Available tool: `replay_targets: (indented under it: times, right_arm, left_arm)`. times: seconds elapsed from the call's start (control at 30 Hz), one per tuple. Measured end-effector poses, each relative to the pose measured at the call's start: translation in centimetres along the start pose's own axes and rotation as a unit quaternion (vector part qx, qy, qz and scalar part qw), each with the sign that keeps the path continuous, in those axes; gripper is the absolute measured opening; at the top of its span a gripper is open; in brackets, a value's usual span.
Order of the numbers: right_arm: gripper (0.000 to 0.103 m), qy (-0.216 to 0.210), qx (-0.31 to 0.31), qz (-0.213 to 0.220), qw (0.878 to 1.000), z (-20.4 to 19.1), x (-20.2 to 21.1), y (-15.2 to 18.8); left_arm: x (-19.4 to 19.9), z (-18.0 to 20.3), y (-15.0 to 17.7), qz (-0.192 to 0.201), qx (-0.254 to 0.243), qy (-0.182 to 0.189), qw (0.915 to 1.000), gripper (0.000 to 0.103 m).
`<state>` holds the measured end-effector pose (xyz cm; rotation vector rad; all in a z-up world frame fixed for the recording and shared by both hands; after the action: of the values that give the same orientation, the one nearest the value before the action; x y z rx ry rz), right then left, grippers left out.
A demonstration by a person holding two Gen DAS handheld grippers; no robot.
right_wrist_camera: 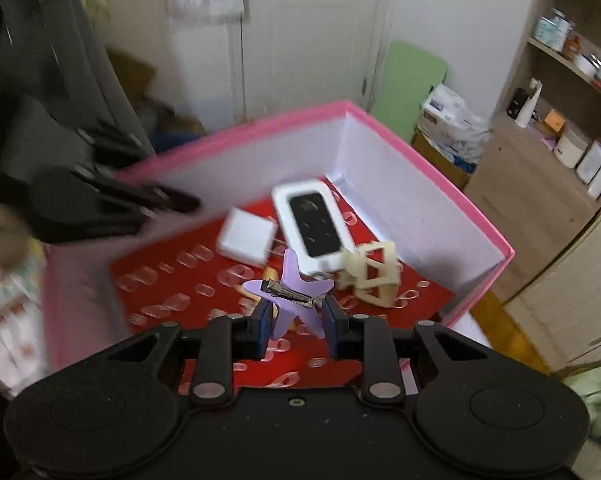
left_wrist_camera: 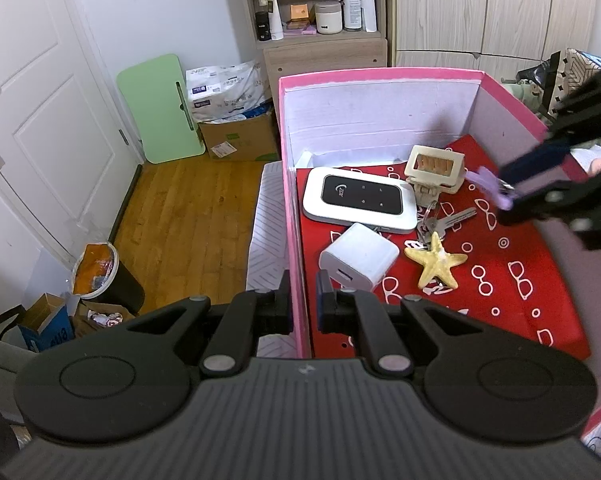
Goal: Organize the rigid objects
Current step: 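Carry the purple star into the box and open the right tool, then move the right tool to the pink round case and grasp it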
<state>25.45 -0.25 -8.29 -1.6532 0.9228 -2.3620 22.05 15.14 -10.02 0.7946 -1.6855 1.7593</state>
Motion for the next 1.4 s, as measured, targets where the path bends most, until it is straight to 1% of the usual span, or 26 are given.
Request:
replay_targets:
  times: [0.07,0.1,0.2,0.27,0.3,0.33,0.37,0.4,0.43,0.6,0.7,0.73,0.77,0.87,1.03,1.1,1.17,1.27,1.37,1.4]
  right_arm:
    - [0.031,0.041,0.029,-0.023,0.998,0.0,-1.2,0.1]
    - [0.031,0.049,0.030,-0.034,0.998,0.0,-1.7,0.2]
    - [0.031,0.037,0.025,-0.049,0.998,-0.4,-2.6,0.5]
    - [0.031,0.043,0.031,-0.059,0.997,-0.7,-3.0,0.5]
    - [0.032,0.047,0.029,-0.061,0.997,-0.8,-3.0,0.5]
    - [0.036,0.051,0.024,-0.059,0.997,-0.7,-2.9,0.5]
    - [0.038,0.054,0.018,-0.054,0.997,-0.6,-2.8,0.4]
    - [0.043,0.056,0.013,-0.047,0.997,-0.5,-2.4,0.3]
    - [0.052,0.058,0.004,-0.040,0.998,-0.4,-2.0,0.3]
    - [0.053,0.047,-0.044,0.024,0.998,0.3,1.6,0.8]
    - [0.053,0.042,-0.078,0.077,0.993,0.7,4.4,1.8]
    - [0.053,0.053,-0.094,0.097,0.989,1.0,5.6,2.3]
    - [0.053,0.067,-0.108,0.107,0.986,1.3,6.5,2.8]
    - [0.053,0.100,-0.151,0.117,0.976,2.3,9.4,4.4]
    - [0.057,0.135,-0.197,0.111,0.965,3.5,12.7,8.4]
    - [0.057,0.145,-0.213,0.106,0.961,4.1,13.4,10.3]
    - [0.057,0.156,-0.242,0.100,0.953,4.8,13.7,12.3]
    - [0.057,0.161,-0.279,0.090,0.942,5.7,13.7,15.2]
    - [0.059,0.167,-0.294,0.079,0.938,6.3,12.7,17.5]
    - [0.061,0.170,-0.293,0.074,0.938,6.4,12.3,18.3]
  left_arm:
    - [0.1,-0.1,0.0,0.002,0.003,0.002,1.0000,0.007]
    - [0.1,-0.1,0.0,0.002,0.003,0.002,1.0000,0.007]
    - [0.2,-0.1,0.0,0.003,0.002,0.002,1.0000,0.007]
    - [0.2,-0.1,0.0,0.003,0.001,0.002,1.0000,0.007]
    - [0.3,-0.2,-0.1,0.003,0.002,0.003,1.0000,0.007]
    - [0.3,-0.1,0.0,0.003,0.003,0.003,1.0000,0.007]
    - [0.3,-0.1,0.0,0.005,0.003,0.002,1.0000,0.007]
    - [0.4,-0.1,0.0,0.006,0.002,0.001,1.0000,0.007]
    - [0.4,-0.1,0.0,0.007,0.001,0.000,1.0000,0.007]
    - [0.4,-0.2,0.1,0.006,0.001,0.000,1.0000,0.007]
    - [0.4,-0.1,0.1,0.006,0.000,0.000,1.0000,0.007]
    - [0.4,-0.1,0.1,0.006,0.000,0.000,1.0000,0.007]
    - [0.4,-0.2,0.1,0.006,0.000,0.000,1.0000,0.007]
    - [0.5,-0.1,0.1,0.006,0.000,-0.001,1.0000,0.007]
    - [0.5,-0.2,0.1,0.006,-0.001,-0.001,1.0000,0.007]
    - [0.5,-0.2,0.1,0.006,-0.002,-0.002,1.0000,0.007]
    - [0.5,-0.3,0.1,0.005,-0.003,-0.002,1.0000,0.007]
    - [0.4,-0.3,0.1,0.004,-0.003,-0.002,1.0000,0.007]
    - [0.4,-0.3,0.1,0.003,-0.002,-0.002,1.0000,0.007]
    - [0.4,-0.3,0.1,0.001,-0.003,-0.002,1.0000,0.007]
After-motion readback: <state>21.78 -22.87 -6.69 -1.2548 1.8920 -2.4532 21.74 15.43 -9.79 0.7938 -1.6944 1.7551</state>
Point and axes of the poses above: each gripper's, at about its wrist camera, not at the fingertips, and x roughly against the way its jaws point, z to its right, y to its underside, the point moved 6 cm from there along -x, roughly the way its jaws point, and after that the axes turned 11 degrees about x, right-handed, at the moved point
